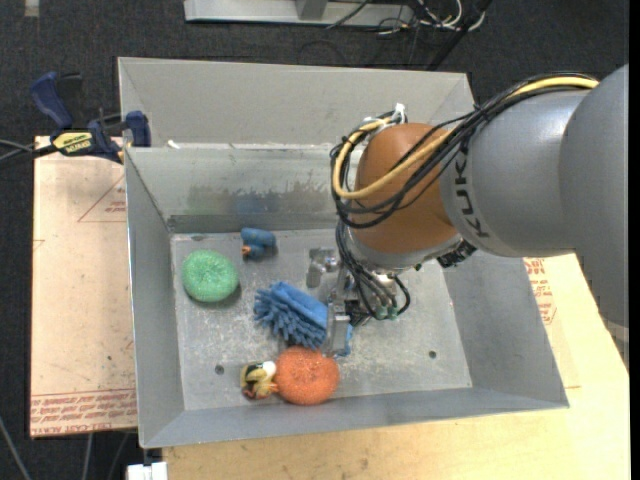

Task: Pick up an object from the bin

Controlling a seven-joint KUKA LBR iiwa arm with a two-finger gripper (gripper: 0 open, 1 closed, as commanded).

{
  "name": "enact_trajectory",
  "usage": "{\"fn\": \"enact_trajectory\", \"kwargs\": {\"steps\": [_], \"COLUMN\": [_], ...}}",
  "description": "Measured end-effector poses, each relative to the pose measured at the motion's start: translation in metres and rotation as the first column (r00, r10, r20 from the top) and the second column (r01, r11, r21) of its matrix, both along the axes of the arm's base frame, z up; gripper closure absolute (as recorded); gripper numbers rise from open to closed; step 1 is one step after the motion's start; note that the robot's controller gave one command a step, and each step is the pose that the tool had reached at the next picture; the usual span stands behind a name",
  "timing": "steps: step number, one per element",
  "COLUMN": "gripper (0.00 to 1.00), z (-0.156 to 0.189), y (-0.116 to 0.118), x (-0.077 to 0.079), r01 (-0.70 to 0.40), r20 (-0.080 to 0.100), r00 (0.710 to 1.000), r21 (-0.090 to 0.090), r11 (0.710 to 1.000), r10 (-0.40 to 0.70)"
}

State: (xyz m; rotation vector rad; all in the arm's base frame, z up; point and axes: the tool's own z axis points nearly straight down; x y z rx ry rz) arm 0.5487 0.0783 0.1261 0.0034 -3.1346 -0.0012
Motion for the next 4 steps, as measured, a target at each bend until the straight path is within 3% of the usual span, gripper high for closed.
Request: {"fn": "enact_trajectory", "kwargs": {"steps": [2, 4], "gripper": [0.00, 0.00], "z": [0.010, -0.001], "y": [-0.003, 0.026], "x": [-0.008, -0.031], "r01": [-0.048, -0.150], "r20": [0.004, 0.003], "r00": [0.999, 0.989], "r21": [0.001, 0.001], "r11": [0.999, 0.989], "r10": [0.048, 0.150]}}
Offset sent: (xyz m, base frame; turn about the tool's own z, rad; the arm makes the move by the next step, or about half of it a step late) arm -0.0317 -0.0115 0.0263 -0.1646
